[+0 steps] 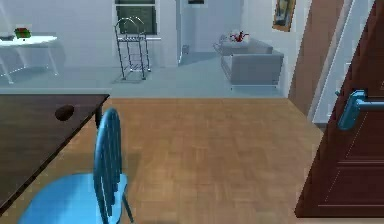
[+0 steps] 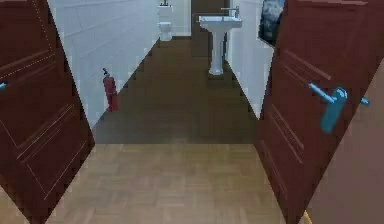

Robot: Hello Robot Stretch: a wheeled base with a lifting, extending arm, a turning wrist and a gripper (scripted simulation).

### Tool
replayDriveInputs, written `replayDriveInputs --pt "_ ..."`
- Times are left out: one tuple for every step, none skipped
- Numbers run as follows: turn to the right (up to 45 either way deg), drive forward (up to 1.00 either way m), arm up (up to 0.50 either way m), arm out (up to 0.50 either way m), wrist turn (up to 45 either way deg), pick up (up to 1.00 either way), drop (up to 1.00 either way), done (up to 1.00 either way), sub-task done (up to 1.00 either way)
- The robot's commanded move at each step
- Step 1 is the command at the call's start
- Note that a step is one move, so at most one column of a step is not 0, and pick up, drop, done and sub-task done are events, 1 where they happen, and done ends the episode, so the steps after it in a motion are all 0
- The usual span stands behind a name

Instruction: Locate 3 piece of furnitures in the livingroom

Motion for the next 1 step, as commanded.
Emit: replayDriveInputs --pt "12.0 0.0 0.0 0.0 0.0 0.0 0.0 0.0 0.0"
